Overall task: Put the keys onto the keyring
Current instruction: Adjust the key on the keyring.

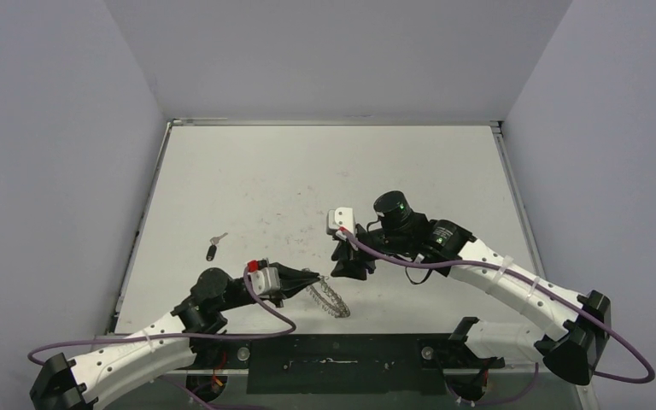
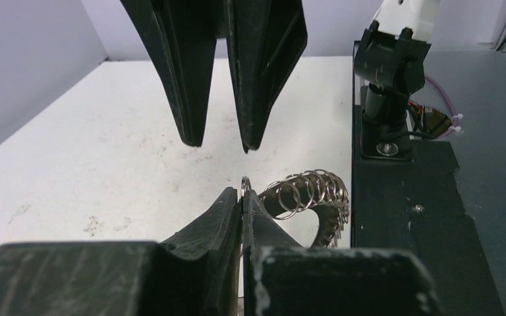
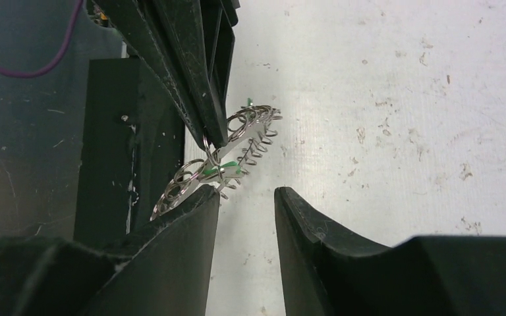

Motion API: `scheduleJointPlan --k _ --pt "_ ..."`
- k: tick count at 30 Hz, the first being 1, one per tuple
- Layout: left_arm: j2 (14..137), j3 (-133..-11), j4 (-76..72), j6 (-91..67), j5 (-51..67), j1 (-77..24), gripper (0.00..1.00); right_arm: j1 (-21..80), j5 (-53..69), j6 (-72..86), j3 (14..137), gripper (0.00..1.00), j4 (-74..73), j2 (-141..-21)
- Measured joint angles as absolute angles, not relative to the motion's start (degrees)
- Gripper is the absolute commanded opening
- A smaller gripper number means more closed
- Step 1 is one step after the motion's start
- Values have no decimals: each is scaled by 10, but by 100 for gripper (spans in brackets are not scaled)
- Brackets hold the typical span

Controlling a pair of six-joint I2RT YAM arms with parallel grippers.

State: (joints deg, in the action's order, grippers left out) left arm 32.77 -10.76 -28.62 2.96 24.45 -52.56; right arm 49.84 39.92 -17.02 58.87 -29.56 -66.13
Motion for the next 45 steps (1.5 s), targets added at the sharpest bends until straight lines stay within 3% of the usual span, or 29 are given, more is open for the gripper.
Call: scheduleJointPlan --k 13,21,40,45 --pt "291 -98 -332 20 238 -526 0 495 482 -166 569 27 -242 -679" --pt "296 -96 -336 19 235 -526 0 495 507 -145 548 0 -211 -686" --pt "311 -85 -361 -9 214 -525 0 503 486 -112 514 0 -140 -709" --pt "312 -81 -361 -13 211 -525 0 503 467 -88 488 12 -90 -704"
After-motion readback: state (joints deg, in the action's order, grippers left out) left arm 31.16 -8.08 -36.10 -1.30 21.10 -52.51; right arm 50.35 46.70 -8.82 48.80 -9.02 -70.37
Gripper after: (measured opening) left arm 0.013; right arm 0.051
